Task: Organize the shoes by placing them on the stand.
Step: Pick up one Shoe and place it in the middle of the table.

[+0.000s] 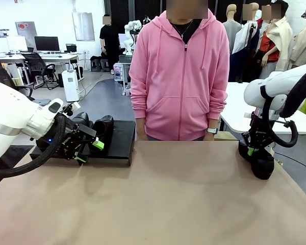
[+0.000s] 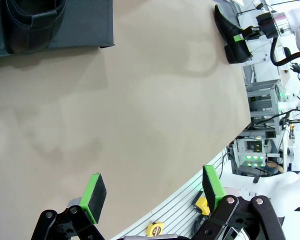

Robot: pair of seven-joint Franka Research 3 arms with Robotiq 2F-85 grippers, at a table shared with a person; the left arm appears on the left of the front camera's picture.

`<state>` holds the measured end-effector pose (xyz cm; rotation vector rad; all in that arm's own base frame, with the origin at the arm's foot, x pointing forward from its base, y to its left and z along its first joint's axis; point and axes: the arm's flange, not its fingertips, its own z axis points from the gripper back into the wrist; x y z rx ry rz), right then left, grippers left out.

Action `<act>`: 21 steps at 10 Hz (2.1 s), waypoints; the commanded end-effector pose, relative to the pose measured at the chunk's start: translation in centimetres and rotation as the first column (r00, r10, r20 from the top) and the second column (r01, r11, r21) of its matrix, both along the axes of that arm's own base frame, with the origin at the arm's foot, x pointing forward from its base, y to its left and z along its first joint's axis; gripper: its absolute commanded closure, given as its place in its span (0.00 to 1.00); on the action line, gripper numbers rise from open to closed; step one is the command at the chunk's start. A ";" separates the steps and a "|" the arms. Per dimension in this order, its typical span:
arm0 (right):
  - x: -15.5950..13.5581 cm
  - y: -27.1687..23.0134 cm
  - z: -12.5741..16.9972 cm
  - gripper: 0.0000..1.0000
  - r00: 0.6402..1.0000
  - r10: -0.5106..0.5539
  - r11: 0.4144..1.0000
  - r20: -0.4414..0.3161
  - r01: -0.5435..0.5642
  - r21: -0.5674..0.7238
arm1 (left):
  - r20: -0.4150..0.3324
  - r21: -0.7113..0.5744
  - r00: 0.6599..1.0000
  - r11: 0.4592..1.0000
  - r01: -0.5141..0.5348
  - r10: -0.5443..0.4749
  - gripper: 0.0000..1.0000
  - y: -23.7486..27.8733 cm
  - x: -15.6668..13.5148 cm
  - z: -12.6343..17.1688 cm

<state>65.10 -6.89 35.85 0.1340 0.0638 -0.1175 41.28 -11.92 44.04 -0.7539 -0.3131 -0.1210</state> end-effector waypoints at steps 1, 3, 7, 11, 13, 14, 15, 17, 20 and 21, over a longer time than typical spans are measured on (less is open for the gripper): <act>-1.3 0.0 1.3 1.00 0.998 -0.045 0.997 0.037 0.048 -0.061 | -0.007 0.003 1.000 1.000 -0.008 0.008 0.00 0.0 -0.1 0.2; -4.0 0.1 4.7 1.00 0.992 -0.047 0.996 0.114 0.056 -0.076 | -0.007 0.003 1.000 1.000 -0.008 0.008 0.00 0.0 -0.1 0.2; -17.9 3.9 10.2 1.00 0.985 0.075 0.993 0.157 -0.088 0.080 | -0.007 0.003 1.000 1.000 -0.008 0.008 0.00 0.0 -0.1 0.2; -17.6 4.0 10.6 1.00 0.990 0.039 0.997 0.132 -0.048 0.064 | -0.007 0.003 1.000 1.000 -0.008 0.008 0.00 0.0 -0.1 0.2; -18.6 3.4 9.9 1.00 0.992 0.028 0.997 0.120 -0.036 0.069 | -0.007 0.003 1.000 1.000 -0.008 0.008 0.00 0.0 -0.1 0.2; -18.3 9.0 9.3 1.00 0.961 0.205 0.978 0.183 -0.206 -0.014 | -0.007 0.003 1.000 1.000 -0.008 0.008 0.00 0.0 -0.1 0.2; -18.7 14.7 9.4 1.00 0.912 0.315 0.938 0.262 -0.341 0.057 | -0.007 0.003 1.000 1.000 -0.008 0.008 0.00 0.0 -0.1 0.2; -20.3 23.9 8.5 1.00 0.884 0.352 0.906 0.309 -0.405 0.127 | -0.007 0.003 1.000 1.000 -0.008 0.008 0.00 0.0 -0.1 0.2; -22.6 33.2 6.5 1.00 0.902 0.332 0.890 0.276 -0.397 0.224 | -0.007 0.003 1.000 1.000 -0.008 0.008 0.00 0.0 -0.1 0.2; -23.4 35.7 5.8 1.00 0.913 0.324 0.889 0.249 -0.384 0.250 | -0.007 0.003 1.000 1.000 -0.008 0.008 0.00 0.0 -0.1 0.2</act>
